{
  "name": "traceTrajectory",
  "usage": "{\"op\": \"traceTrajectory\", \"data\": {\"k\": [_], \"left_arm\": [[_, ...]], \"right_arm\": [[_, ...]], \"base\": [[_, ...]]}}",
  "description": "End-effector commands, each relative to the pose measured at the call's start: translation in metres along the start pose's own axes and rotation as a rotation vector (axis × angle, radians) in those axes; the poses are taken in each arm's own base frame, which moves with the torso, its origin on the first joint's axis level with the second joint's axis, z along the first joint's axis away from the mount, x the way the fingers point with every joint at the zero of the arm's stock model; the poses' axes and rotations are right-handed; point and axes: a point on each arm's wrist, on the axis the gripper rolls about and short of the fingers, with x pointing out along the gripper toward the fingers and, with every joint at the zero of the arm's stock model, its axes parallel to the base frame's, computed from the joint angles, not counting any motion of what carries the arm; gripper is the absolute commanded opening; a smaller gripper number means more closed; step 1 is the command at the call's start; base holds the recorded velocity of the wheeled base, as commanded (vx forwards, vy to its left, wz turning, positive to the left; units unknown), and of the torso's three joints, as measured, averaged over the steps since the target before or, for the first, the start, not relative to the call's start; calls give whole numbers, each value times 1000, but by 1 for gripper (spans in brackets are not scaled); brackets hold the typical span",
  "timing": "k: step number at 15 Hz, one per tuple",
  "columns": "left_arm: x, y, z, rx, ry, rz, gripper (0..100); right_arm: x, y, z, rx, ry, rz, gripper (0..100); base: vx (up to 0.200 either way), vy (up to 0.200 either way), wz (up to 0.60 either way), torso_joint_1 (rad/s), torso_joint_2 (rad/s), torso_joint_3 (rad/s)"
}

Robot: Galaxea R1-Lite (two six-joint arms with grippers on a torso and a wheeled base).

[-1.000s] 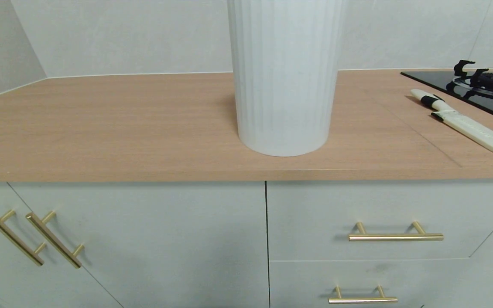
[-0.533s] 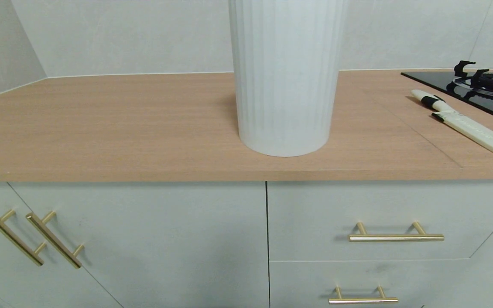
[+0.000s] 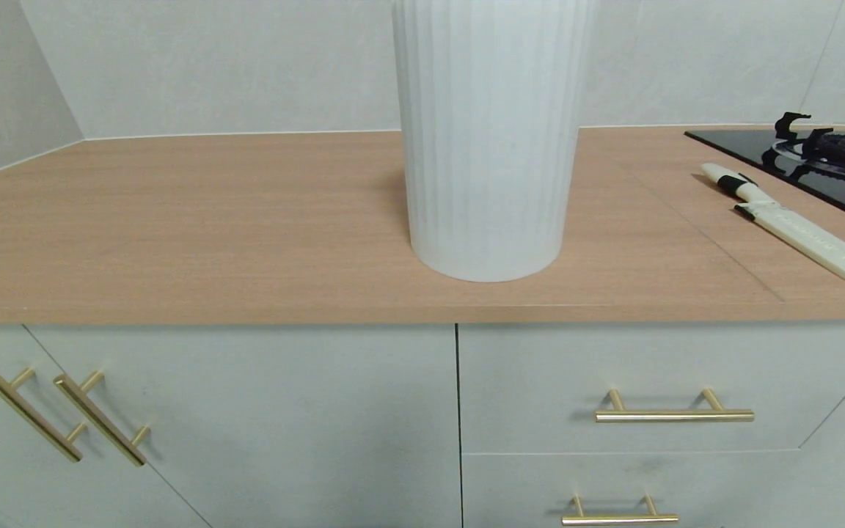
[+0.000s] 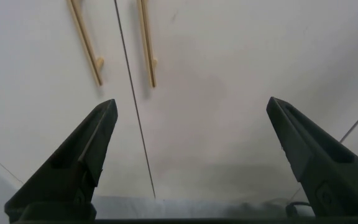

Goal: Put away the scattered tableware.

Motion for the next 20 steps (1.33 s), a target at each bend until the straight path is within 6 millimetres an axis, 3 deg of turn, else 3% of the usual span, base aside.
{"op": "traceTrajectory", "data": {"k": [1, 20], "left_arm": [[0, 0, 0, -1, 3, 0, 100], [0, 0, 0, -1, 3, 0, 100]], "right_arm": [[0, 0, 0, 1, 1, 1, 100], [0, 0, 0, -1, 1, 1, 100]], "base": [[0, 0, 0, 32, -193, -261], [0, 0, 0, 191, -480, -286]]}}
